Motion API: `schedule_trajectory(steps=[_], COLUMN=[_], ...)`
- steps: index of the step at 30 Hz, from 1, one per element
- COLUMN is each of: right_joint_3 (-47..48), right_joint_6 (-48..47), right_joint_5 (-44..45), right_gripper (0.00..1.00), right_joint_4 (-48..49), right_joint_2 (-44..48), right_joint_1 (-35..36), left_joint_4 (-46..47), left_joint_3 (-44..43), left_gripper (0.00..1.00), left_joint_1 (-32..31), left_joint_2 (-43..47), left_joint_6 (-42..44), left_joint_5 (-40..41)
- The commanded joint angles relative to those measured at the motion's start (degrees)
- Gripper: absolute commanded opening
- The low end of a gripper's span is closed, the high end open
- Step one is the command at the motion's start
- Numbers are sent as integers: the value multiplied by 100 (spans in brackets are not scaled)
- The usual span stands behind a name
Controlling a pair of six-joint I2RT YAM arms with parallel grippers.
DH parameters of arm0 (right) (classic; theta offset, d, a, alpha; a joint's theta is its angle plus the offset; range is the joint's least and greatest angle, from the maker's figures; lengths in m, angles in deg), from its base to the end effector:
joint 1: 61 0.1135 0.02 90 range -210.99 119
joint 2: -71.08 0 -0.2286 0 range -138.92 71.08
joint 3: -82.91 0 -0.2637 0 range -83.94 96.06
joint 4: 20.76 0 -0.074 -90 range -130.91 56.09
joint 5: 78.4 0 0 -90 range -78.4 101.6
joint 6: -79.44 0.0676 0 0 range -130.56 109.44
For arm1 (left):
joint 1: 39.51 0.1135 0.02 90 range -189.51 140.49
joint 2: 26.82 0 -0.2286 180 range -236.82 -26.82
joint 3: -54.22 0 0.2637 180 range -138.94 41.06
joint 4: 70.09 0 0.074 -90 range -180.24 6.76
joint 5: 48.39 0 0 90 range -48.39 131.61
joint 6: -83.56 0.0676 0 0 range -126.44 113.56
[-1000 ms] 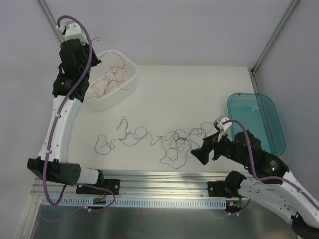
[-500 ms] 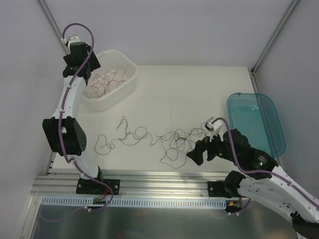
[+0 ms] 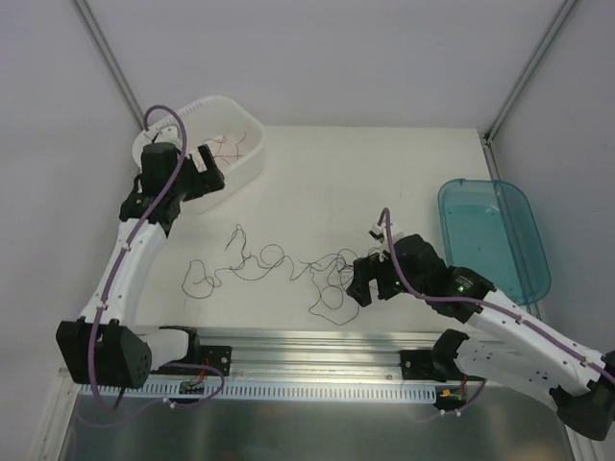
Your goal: Untangle the cables
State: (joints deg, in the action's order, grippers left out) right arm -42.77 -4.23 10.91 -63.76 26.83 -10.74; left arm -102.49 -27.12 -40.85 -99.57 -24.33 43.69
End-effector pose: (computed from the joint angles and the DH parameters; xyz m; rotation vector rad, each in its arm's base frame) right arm 0.1494 0.1810 0.2422 -0.8310 2.0412 0.5797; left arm 0.3424 -0.0056 0.3141 -0.3098 1.9663 -0.1811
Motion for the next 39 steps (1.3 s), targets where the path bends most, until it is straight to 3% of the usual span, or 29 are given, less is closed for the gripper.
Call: schedule_trajectory(steps=[1,5,10,16,24,31,39], right_joint_3=[339,418,295,751,1972,2738,3415], right_joint_6=[324,676,1212,827,562,309,150], right_joint_5=[122,534,1194,684,113,-432,-432], right_gripper=[98,97,89,78,69,67,62], right_joint_4=[251,120,128,418,857,1611,2245], right_joint_2=[-399,-716,-997,-1585,-3359,-4730,-6033], right_joint_1=[28,36,28,63,177,283,265], left_joint_4=[-220,-501,-668,-756,-1028,-1134,-1169], left_joint_3=[917,1781,2572,2722,2679,2635,2626], left_gripper=[99,99,99,99,99,99,98], left_joint_1=[-444,-1129,-1535,-1597,-1579,-1571,-1553], left_joint_2=[743,1437,1711,1651,1527,1176,1079], left_joint_6=[-189,-66,-110,137,137,66,31], left_joint_5=[-797,-1174,-1606,-1264,-315,-314,-411])
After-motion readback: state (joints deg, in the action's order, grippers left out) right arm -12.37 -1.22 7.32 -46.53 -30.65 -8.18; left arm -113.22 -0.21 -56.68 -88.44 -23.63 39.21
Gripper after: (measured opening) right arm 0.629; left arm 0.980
